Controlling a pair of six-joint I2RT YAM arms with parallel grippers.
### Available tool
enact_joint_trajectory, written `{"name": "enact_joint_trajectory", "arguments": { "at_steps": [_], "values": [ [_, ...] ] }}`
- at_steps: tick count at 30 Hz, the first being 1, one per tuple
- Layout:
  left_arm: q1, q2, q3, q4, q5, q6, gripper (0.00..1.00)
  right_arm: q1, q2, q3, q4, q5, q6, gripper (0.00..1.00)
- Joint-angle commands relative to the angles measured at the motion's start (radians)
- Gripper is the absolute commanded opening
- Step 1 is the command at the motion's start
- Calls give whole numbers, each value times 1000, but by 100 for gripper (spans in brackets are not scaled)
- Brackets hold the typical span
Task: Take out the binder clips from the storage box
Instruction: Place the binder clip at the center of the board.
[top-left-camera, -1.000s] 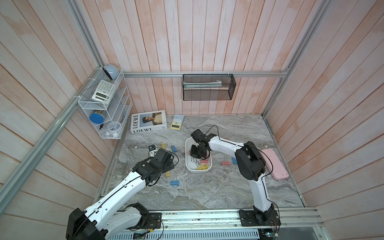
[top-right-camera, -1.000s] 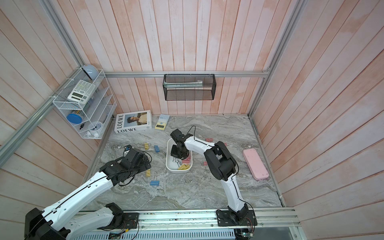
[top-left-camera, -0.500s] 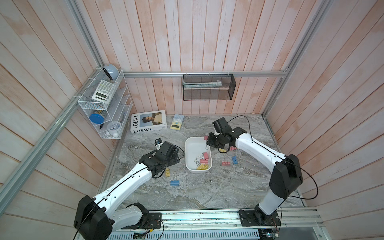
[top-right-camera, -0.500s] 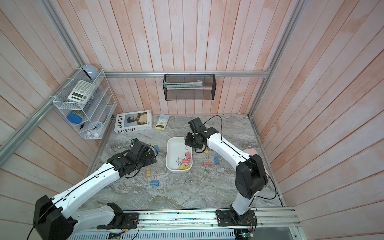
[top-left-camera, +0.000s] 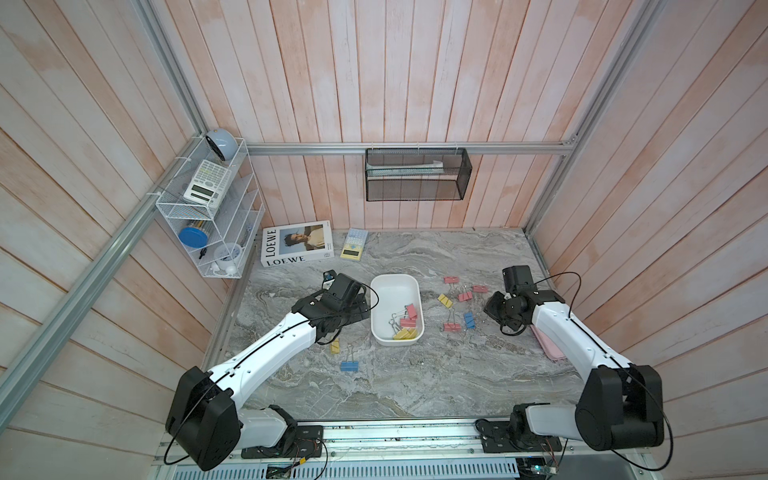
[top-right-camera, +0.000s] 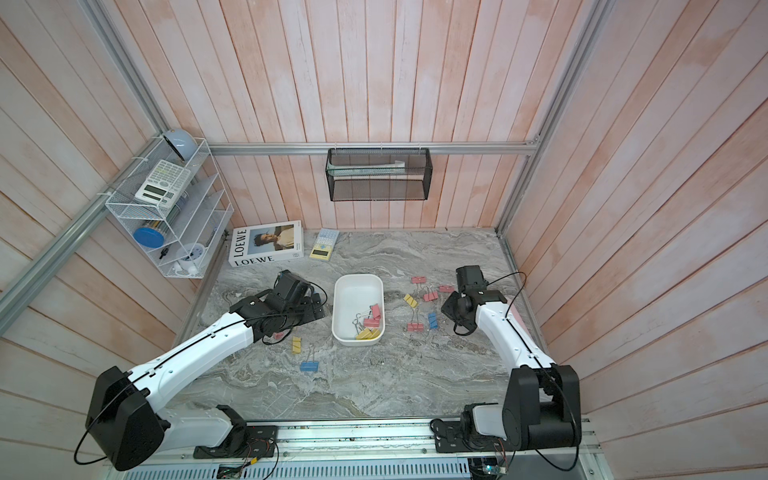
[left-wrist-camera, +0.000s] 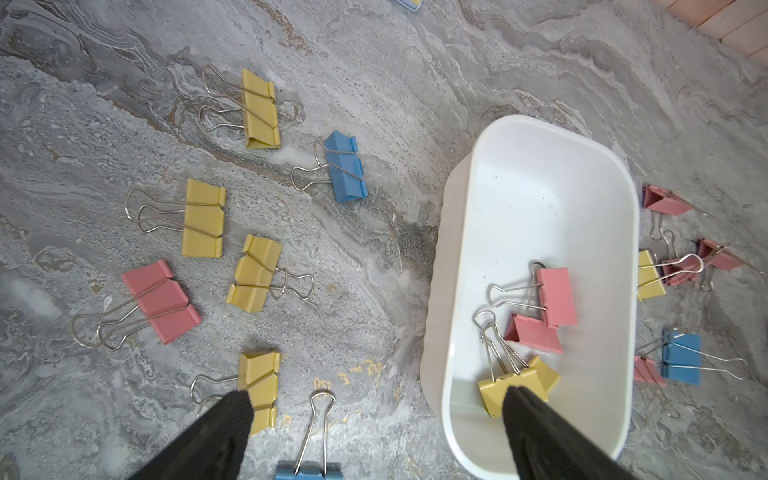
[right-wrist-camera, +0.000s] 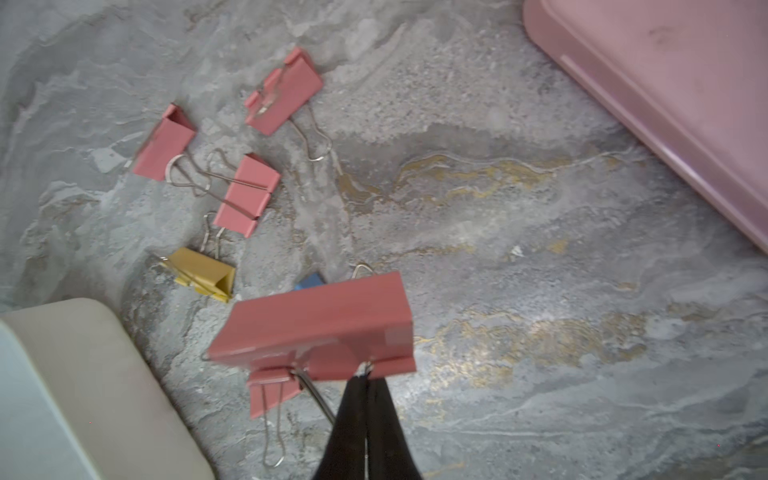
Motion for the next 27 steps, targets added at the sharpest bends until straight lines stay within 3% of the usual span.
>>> {"name": "enact_joint_trajectory", "arguments": {
  "at_steps": [1, 13, 14, 16, 20, 23, 27],
  "values": [
    [-6, 16, 34, 17, 22, 15, 100, -41, -1, -53, 39, 49, -32, 0],
    [-35, 68, 64, 24, 80, 27, 100, -109, 265, 19, 41, -69, -145, 2],
    [-39, 77, 70, 21, 83, 27, 100, -108, 269, 18, 43, -73, -147, 6],
    [-46, 99, 86, 16, 96, 32, 100, -109, 253, 10, 46, -74, -147, 24],
    [-68, 137, 108, 33, 112, 34, 100, -109, 184, 4, 28, -72, -153, 44],
    [-86, 182, 139, 47, 131, 50, 99, -107, 126, 19, -9, -93, -162, 52],
    [-112, 266, 208, 51, 150, 85, 91, -96, 24, 19, -20, -161, -159, 61]
  ]
}}
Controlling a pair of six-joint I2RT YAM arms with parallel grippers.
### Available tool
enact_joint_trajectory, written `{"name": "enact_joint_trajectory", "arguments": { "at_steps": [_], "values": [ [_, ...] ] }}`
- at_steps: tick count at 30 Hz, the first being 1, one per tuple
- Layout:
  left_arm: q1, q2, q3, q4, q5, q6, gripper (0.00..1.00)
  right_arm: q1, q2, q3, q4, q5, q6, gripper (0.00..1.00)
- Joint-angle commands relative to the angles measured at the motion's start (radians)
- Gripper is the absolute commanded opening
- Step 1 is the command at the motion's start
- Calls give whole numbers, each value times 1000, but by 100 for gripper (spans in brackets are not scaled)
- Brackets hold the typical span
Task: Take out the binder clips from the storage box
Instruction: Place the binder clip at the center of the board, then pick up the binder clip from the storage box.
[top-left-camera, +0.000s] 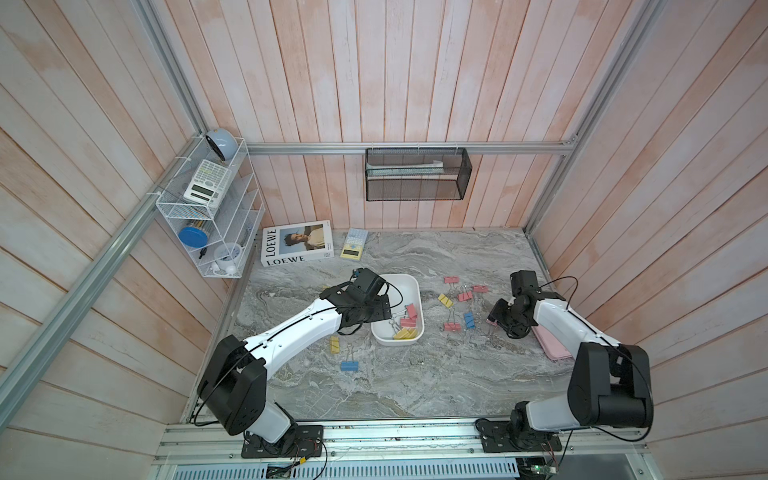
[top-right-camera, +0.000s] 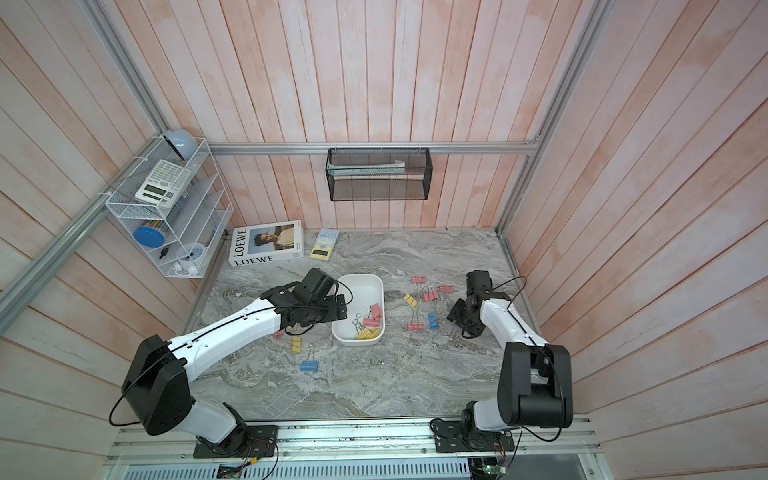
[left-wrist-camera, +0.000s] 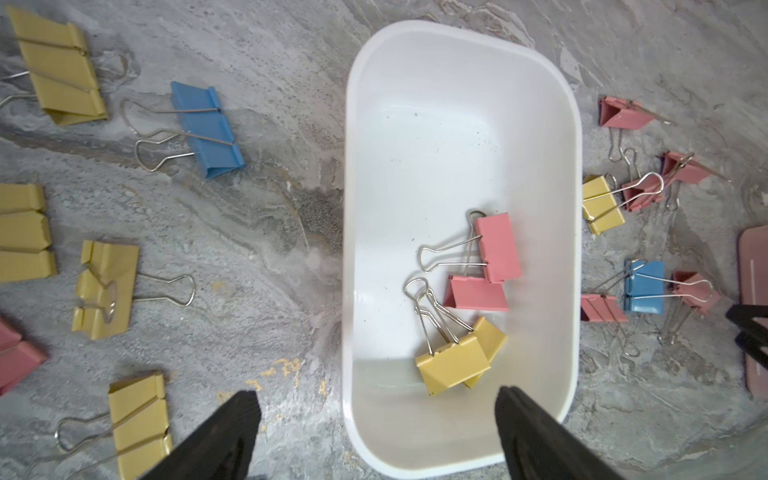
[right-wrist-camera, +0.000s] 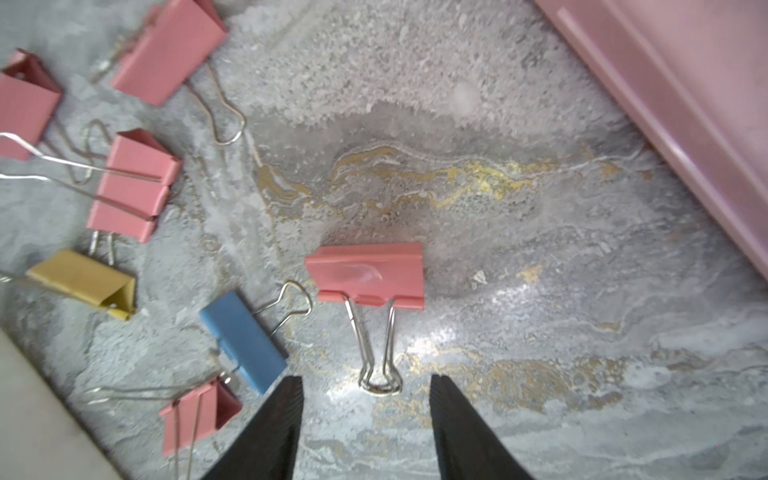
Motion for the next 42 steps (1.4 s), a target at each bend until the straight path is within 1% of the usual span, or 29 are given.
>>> {"name": "enact_joint_trajectory", "arguments": {
  "at_steps": [1, 4, 7, 8, 9, 10, 11, 16, 19, 23, 31, 36, 42],
  "values": [
    [-17, 64, 68, 29, 38, 42, 87, 16, -82, 25, -39, -69, -7, 64],
    [-20, 132, 111, 47, 66, 49, 74, 54, -146, 31, -40, -90, 2, 73],
    [-24, 199, 157, 55, 80, 67, 61, 101, -191, 50, -51, -98, 9, 80],
    [-24, 216, 170, 57, 86, 83, 58, 114, -201, 54, -53, -104, 10, 95],
    [-24, 239, 184, 57, 91, 108, 56, 130, -212, 57, -51, -113, 12, 98],
    [-23, 261, 204, 55, 94, 136, 52, 142, -221, 60, -46, -125, 15, 98],
    [-23, 283, 219, 53, 101, 170, 51, 155, -228, 61, -43, -141, 16, 98],
    [-17, 376, 277, 51, 131, 344, 48, 202, -247, 62, -32, -193, 17, 98],
    [-6, 420, 295, 54, 153, 403, 46, 225, -254, 65, -40, -204, 14, 98],
    [21, 451, 297, 83, 186, 441, 43, 250, -267, 59, -48, -207, 16, 98],
    [33, 522, 352, 54, 199, 536, 41, 261, -273, 55, -60, -206, 23, 98],
    [33, 545, 361, 46, 222, 571, 40, 262, -264, 61, -64, -205, 25, 98],
    [30, 568, 366, 46, 223, 587, 40, 263, -255, 62, -62, -207, 26, 98]
  ]
}}
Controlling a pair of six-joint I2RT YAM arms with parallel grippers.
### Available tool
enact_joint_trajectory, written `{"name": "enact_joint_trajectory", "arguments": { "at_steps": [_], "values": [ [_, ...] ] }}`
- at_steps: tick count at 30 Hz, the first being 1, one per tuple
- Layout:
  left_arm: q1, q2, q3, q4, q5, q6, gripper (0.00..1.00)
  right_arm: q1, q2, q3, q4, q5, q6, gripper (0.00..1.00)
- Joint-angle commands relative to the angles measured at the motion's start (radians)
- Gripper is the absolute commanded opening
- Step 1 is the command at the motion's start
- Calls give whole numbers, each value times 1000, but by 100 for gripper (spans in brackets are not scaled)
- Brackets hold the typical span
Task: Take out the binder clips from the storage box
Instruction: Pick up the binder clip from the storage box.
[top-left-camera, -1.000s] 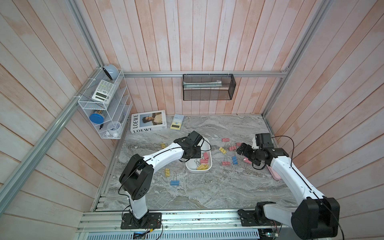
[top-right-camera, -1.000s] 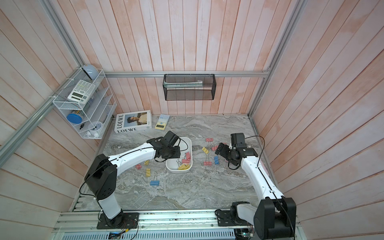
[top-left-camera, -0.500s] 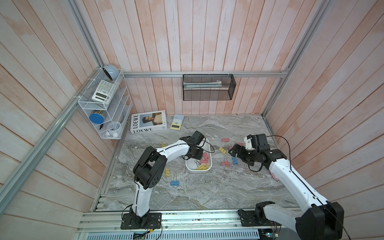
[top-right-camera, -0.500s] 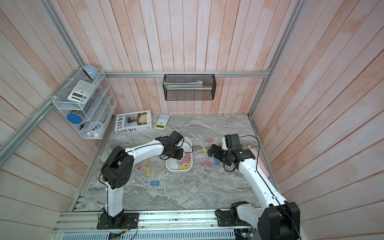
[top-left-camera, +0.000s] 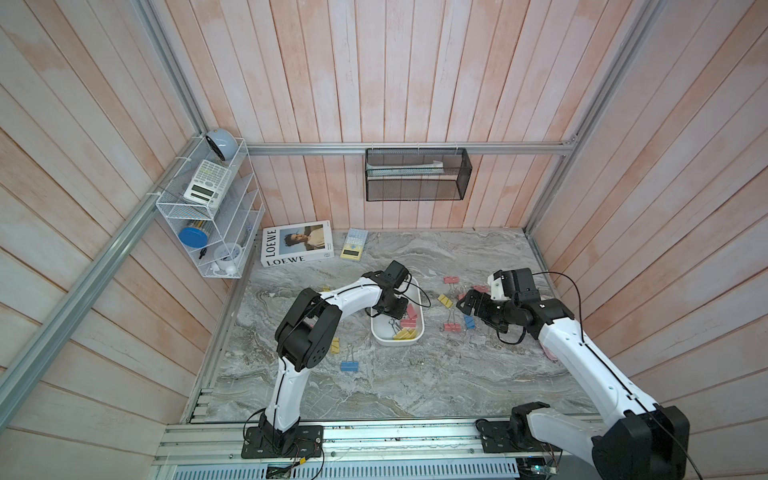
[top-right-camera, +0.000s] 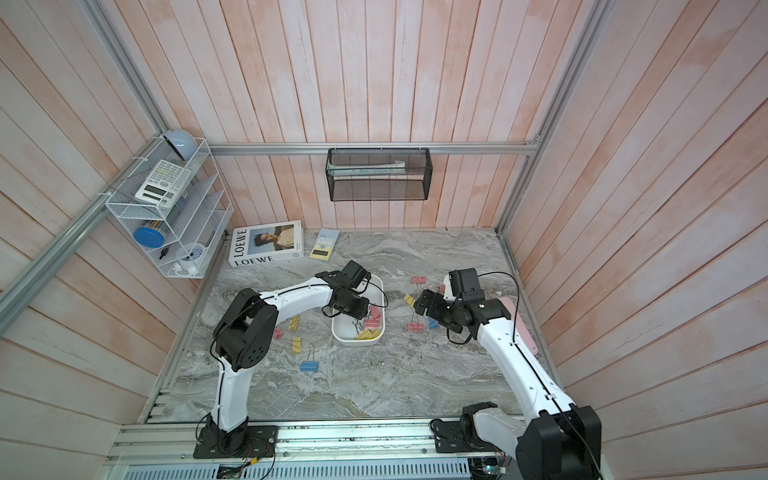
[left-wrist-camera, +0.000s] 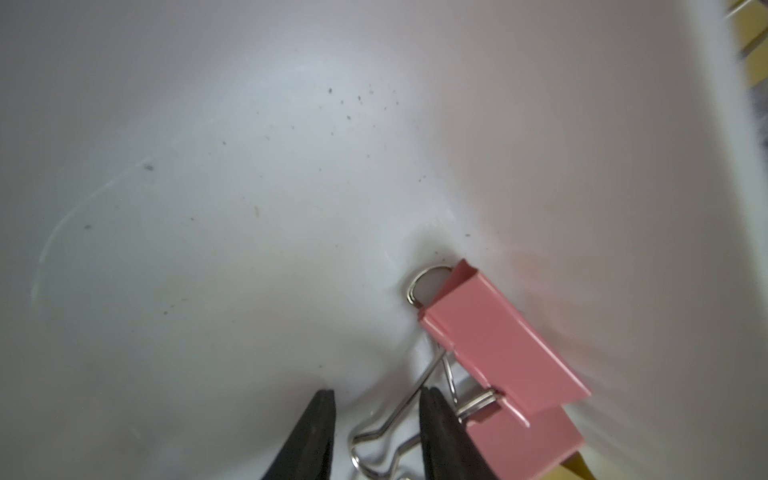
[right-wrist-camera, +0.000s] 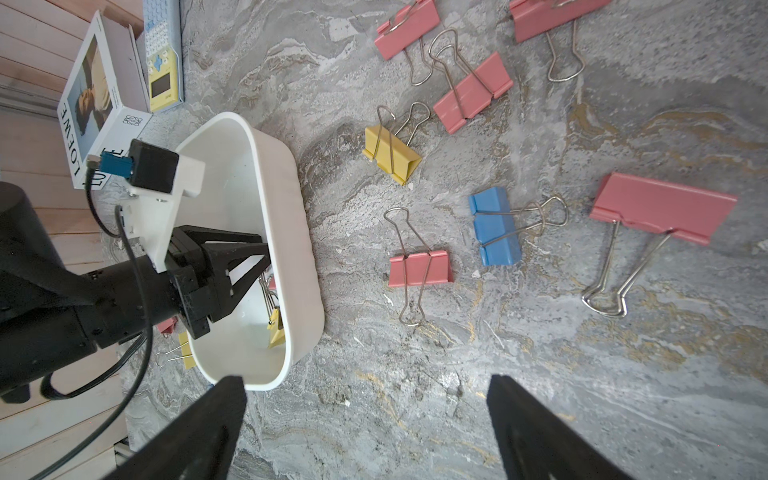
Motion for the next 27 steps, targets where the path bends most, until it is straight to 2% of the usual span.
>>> {"name": "enact_joint_trajectory", "arguments": {
  "at_steps": [1, 9, 20, 27],
  "values": [
    [-5, 29, 27, -2, 8, 30, 40, 8, 9, 23, -20, -12, 7, 98],
    [-35, 42, 41, -2, -9, 57, 39, 9, 8, 13, -17, -13, 13, 98],
    [-43, -12, -21, 39, -34, 43, 2, 11, 6, 6, -7, -15, 24, 98],
    [-29, -152, -76, 66, -74, -28, 0, 36, 22, 30, 7, -18, 32, 98]
  ]
}}
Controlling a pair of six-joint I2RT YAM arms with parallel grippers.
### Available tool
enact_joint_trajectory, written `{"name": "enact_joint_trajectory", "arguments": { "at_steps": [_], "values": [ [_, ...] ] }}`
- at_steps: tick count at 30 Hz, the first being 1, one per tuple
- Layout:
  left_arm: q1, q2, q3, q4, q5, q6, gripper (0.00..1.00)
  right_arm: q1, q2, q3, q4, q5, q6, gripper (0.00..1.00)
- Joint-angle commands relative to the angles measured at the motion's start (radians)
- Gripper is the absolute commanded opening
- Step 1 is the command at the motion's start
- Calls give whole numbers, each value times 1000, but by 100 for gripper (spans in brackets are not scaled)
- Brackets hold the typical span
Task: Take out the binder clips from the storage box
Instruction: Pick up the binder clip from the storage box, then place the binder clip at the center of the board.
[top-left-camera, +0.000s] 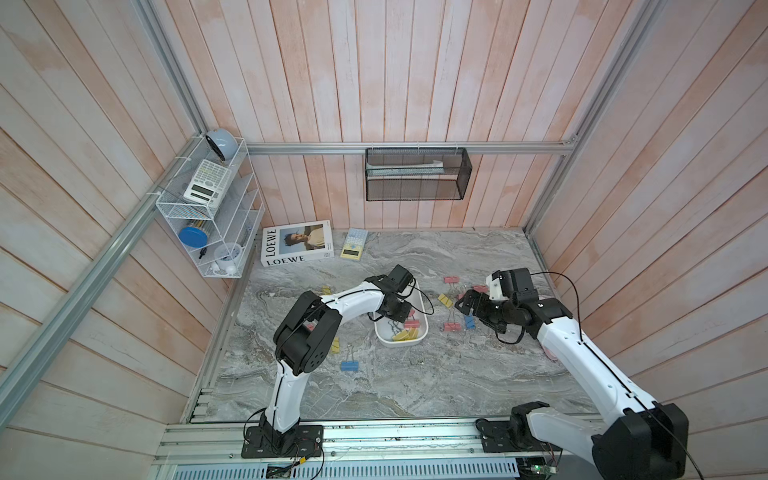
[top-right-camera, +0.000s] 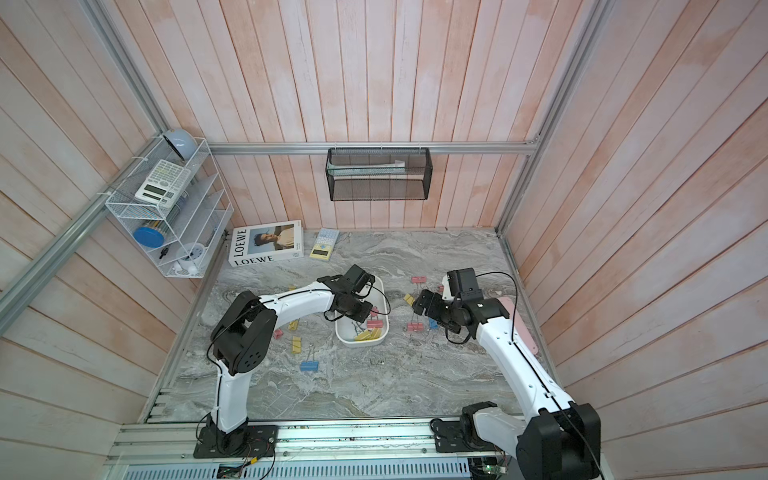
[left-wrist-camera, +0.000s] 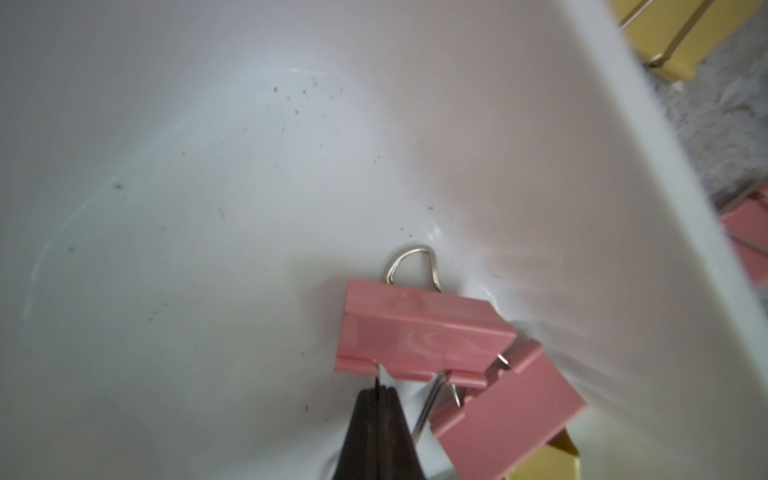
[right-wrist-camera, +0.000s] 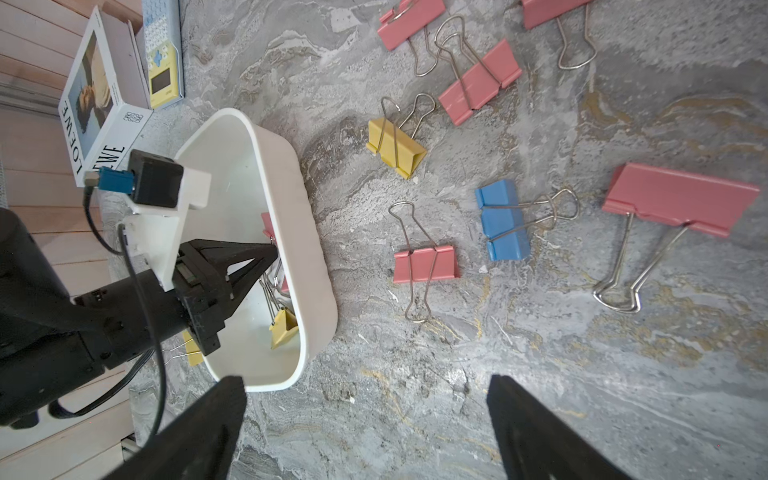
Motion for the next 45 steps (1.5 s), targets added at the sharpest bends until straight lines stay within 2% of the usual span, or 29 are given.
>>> {"name": "enact_joint_trajectory", "arguments": {
  "at_steps": [1, 6, 15, 21, 24, 28, 34, 39, 42, 44, 45],
  "values": [
    [16, -116, -23, 34, -28, -50, 0, 25, 20, 38, 9, -10, 12, 98],
    [59, -267, -105, 61, -39, -132, 0, 80, 71, 90, 21, 6, 11, 98],
    [183, -586, -359, 59, -73, -283, 0, 195, 215, 190, 57, 18, 4, 98],
    [247, -687, -526, 75, -97, -349, 0, 253, 295, 255, 59, 18, 0, 98],
    [258, -671, -570, 107, -98, -375, 0, 276, 323, 280, 51, 23, -5, 98],
    [264, -584, -590, 171, -96, -399, 0, 317, 354, 311, 19, 44, -11, 98],
    [269, -431, -564, 231, -79, -429, 0, 373, 409, 340, -16, 64, 10, 98],
    [269, -373, -560, 251, -76, -441, 0, 422, 475, 391, -62, 100, 9, 98],
    [268, -371, -571, 255, -80, -444, 12, 440, 529, 435, -101, 118, 2, 98],
    [268, -379, -575, 250, -78, -445, 15, 449, 562, 463, -117, 119, -4, 97],
    [268, -386, -575, 244, -81, -445, 19, 451, 575, 472, -117, 120, -3, 94]
  ]
}}
